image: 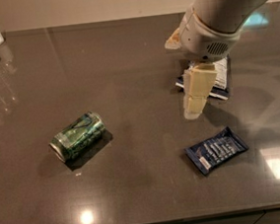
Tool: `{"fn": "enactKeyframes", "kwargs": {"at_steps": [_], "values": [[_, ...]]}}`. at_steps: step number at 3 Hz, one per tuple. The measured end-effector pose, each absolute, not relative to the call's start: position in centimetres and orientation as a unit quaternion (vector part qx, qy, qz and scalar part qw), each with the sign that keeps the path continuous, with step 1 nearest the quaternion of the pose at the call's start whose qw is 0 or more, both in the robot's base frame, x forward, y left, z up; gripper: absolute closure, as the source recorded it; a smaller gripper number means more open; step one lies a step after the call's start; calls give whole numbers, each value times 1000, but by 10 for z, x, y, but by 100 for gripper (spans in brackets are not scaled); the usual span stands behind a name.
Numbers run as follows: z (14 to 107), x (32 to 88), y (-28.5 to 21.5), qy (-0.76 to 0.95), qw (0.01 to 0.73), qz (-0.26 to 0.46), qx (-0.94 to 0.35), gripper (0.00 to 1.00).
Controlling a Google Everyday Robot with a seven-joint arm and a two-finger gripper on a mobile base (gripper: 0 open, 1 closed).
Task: Pick green can
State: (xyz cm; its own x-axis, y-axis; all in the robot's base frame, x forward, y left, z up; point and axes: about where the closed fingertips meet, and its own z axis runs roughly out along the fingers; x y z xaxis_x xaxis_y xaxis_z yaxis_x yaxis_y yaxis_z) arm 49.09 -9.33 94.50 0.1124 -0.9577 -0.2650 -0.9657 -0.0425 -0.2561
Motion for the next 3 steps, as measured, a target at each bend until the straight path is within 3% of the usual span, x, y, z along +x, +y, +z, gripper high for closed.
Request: {"fn": "enactKeyframes", "kwargs": {"at_steps": [3], "values": [[922,492,2,590,193,67,-781,0]]}}
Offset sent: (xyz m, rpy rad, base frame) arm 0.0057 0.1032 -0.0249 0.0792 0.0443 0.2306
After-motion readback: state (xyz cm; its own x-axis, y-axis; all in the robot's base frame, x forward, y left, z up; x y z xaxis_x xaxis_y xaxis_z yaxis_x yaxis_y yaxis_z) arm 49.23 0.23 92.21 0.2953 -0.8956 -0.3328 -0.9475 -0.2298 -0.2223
